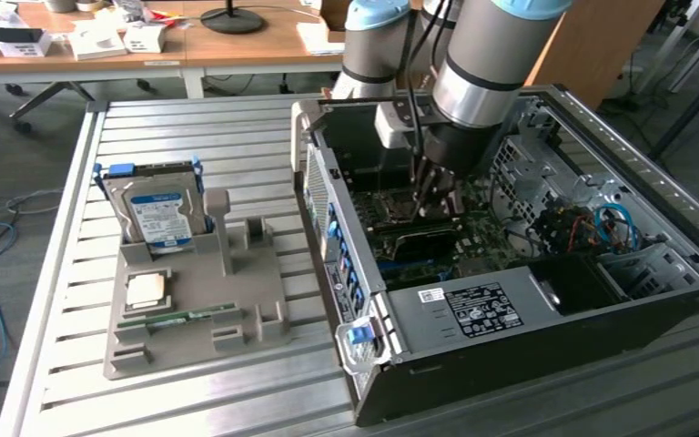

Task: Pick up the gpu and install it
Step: 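Press down on the gpu until it lock into place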

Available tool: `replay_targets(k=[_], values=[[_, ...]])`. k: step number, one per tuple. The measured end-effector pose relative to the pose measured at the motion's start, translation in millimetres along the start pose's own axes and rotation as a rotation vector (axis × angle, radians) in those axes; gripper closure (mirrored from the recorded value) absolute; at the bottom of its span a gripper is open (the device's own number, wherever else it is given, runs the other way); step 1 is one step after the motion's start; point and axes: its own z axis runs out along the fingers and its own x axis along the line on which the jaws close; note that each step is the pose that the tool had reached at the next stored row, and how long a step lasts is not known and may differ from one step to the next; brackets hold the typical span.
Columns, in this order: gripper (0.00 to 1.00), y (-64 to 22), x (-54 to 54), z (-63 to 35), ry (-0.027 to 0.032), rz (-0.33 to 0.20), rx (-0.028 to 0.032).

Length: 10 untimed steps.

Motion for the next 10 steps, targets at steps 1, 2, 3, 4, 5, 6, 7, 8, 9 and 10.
replay_targets(k=[1, 2, 3, 4, 5, 6, 7, 8, 9, 10], values=[[0.89, 0.0, 0.1, 1.4, 0.0001, 0.000, 0.0000], [0.89, -0.1, 0.3, 2.7, 0.0000, 0.000, 0.0000], [0.89, -0.1, 0.4, 4.0, 0.0000, 0.000, 0.0000], [0.89, -0.1, 0.5, 5.0, 0.0000, 0.000, 0.0000], [0.89, -0.1, 0.5, 5.6, 0.0001, 0.000, 0.0000], [0.89, -0.1, 0.5, 5.5, 0.0002, 0.000, -0.0001], [0.89, -0.1, 0.5, 5.6, 0.0002, 0.000, 0.0000], [0.89, -0.1, 0.5, 5.6, 0.0001, 0.000, -0.0001], [0.89, -0.1, 0.5, 5.6, 0.0002, 0.000, 0.0000], [0.89, -0.2, 0.5, 6.4, -0.0003, 0.000, 0.0001]])
